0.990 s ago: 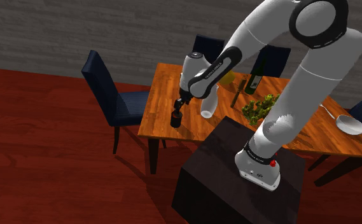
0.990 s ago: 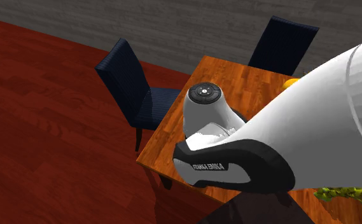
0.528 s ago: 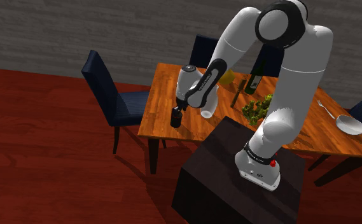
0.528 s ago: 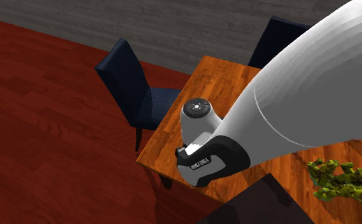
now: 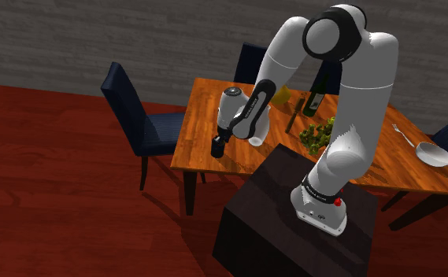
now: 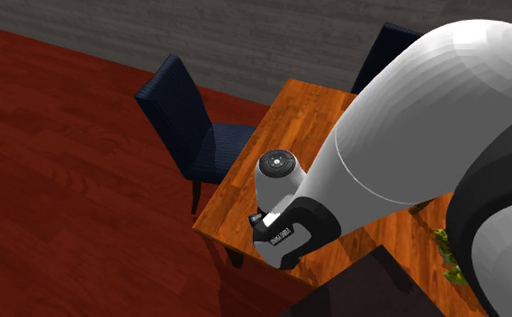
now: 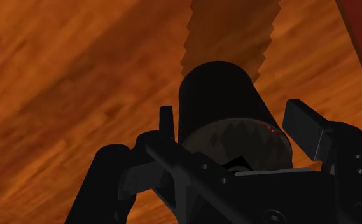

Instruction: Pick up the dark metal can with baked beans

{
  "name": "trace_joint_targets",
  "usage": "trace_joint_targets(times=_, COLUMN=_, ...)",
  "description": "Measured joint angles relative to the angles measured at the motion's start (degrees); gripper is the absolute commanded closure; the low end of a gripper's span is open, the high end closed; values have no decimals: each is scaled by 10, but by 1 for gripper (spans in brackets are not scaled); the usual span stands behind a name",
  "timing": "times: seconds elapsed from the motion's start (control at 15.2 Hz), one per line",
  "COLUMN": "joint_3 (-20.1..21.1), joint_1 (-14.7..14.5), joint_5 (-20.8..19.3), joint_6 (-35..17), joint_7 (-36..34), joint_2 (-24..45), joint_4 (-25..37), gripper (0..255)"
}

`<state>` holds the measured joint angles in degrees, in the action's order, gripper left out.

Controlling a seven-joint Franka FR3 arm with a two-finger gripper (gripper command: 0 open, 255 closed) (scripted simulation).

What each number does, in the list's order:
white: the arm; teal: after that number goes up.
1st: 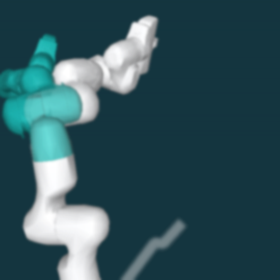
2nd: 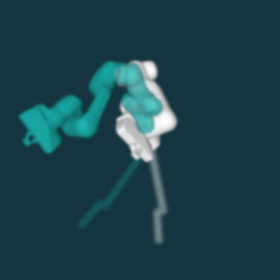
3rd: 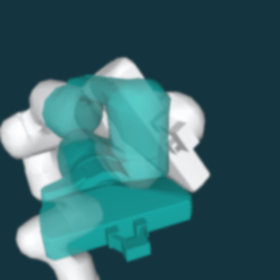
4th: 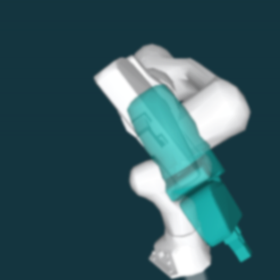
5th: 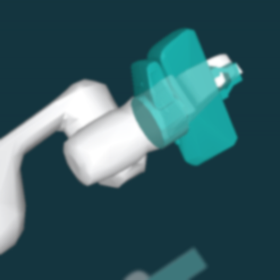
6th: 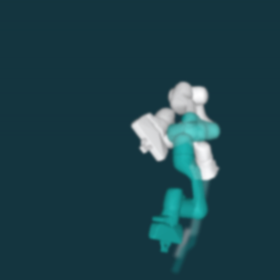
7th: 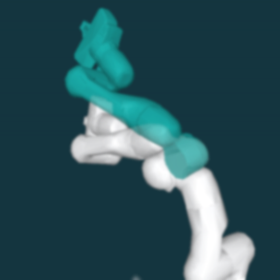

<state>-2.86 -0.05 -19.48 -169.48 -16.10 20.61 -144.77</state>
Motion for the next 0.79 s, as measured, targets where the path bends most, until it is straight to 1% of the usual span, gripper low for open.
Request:
trace_joint_targets(times=0.53, joint_3=0, joint_1=0, joint_5=0, joint_6=0, joint_7=-1, joint_2=0, joint_4=0, gripper=255)
trace_joint_targets(times=0.79, joint_3=11, joint_1=9, joint_5=10, joint_6=21, joint_7=10, joint_2=-28, joint_4=-7, gripper=255)
